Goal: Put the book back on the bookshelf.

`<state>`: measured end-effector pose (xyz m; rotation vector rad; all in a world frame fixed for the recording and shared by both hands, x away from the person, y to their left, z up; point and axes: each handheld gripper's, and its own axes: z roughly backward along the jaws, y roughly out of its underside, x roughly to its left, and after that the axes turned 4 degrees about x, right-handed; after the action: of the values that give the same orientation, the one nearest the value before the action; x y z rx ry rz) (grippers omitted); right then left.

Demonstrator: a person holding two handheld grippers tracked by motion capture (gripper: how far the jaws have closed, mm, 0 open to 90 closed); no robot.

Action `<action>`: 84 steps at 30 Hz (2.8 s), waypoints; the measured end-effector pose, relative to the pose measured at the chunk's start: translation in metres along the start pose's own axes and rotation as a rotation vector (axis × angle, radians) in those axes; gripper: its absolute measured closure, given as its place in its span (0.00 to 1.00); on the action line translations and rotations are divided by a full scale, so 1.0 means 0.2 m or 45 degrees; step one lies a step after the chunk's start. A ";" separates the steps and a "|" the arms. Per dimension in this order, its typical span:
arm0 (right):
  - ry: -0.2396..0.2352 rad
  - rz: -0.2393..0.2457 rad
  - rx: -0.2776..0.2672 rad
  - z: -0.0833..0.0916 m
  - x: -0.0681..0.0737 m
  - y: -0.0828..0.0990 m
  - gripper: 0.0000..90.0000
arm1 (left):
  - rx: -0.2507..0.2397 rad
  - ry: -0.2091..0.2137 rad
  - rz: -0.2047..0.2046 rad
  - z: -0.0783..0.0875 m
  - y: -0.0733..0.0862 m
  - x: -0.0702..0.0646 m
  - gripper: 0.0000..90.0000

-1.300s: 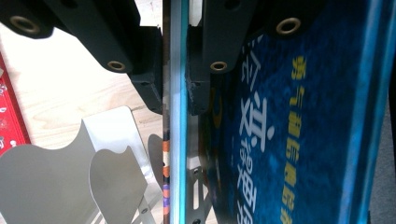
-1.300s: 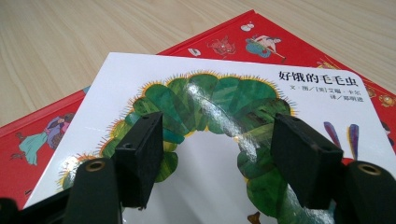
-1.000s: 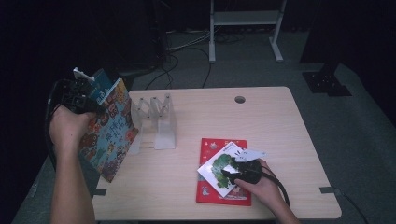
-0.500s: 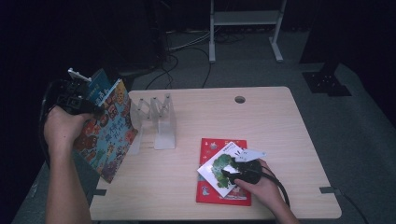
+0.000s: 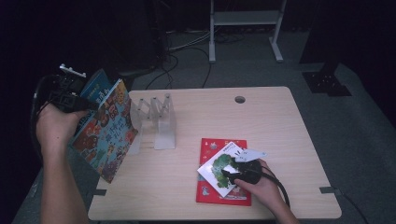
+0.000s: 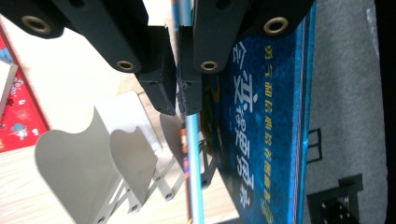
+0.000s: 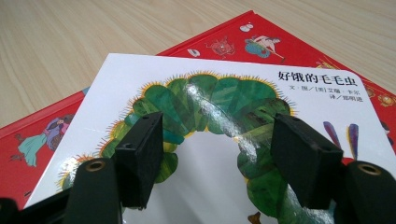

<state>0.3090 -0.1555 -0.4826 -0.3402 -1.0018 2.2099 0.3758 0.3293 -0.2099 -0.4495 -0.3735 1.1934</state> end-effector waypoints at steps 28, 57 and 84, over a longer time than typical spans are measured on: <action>-0.012 -0.006 0.039 0.03 0.00 -0.01 0.40 | 0.070 0.277 -0.275 -0.25 0.02 -0.28 0.98; 0.067 -0.038 0.041 0.20 -0.12 0.10 0.39 | 0.047 0.466 -0.511 -0.69 0.25 -0.61 0.51; 0.024 -0.044 0.067 0.22 -0.28 0.21 0.31 | 0.057 0.504 -0.618 -1.01 0.35 -0.81 0.13</action>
<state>0.3089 -0.2376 -0.4877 -0.3166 -0.9315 2.1935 0.3685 0.1708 -0.4255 -0.5089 -0.1007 0.6206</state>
